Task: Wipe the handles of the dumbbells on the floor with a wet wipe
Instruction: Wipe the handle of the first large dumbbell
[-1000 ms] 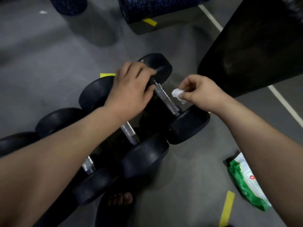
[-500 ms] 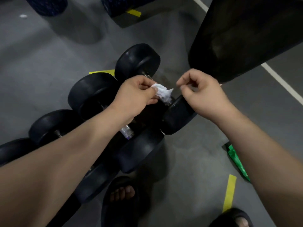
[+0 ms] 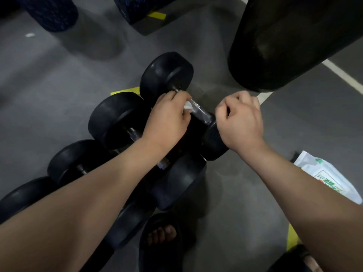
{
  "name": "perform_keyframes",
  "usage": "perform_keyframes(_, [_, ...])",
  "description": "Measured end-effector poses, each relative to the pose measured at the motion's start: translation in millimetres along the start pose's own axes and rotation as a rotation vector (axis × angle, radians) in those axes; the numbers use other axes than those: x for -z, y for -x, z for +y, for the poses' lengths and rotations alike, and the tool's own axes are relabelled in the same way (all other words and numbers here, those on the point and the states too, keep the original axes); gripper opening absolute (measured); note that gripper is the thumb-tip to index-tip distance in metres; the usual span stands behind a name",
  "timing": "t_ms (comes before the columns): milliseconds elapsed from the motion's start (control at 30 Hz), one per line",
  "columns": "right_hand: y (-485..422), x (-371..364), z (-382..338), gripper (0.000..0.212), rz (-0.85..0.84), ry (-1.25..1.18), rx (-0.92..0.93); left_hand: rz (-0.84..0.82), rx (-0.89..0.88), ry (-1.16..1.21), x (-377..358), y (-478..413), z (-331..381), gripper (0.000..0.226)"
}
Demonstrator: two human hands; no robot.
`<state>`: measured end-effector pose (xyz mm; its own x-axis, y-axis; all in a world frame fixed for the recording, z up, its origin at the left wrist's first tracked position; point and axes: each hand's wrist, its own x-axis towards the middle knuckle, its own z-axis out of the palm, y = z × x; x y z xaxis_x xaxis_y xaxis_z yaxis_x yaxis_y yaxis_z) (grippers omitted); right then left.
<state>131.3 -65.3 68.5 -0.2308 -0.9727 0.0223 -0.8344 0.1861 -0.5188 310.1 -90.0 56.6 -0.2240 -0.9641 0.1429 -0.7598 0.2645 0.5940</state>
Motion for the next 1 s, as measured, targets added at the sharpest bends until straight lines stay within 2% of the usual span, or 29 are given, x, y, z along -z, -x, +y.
perform_keyframes(167, [0,-2,1,0.033,0.009,0.023,0.016,-0.06,-0.073,-0.009,-15,-6,-6,0.009])
perform_keyframes(333, [0,-4,2,0.032,0.019,0.02,0.021,-0.061,-0.064,0.0,-22,-1,-13,0.012])
perform_keyframes(600, [3,-5,3,0.028,0.052,-0.002,0.044,-0.154,-0.127,0.053,-16,2,-13,0.022])
perform_keyframes(767, [4,-4,3,0.029,0.048,-0.014,0.055,-0.098,0.033,0.134,-15,4,-9,0.022])
perform_keyframes(867, [4,-3,3,0.029,0.052,-0.021,0.06,-0.028,0.022,0.091,-19,4,-10,0.008])
perform_keyframes(1000, [4,-4,4,0.028,0.069,-0.032,0.069,0.051,0.081,0.16,-27,1,-4,0.006])
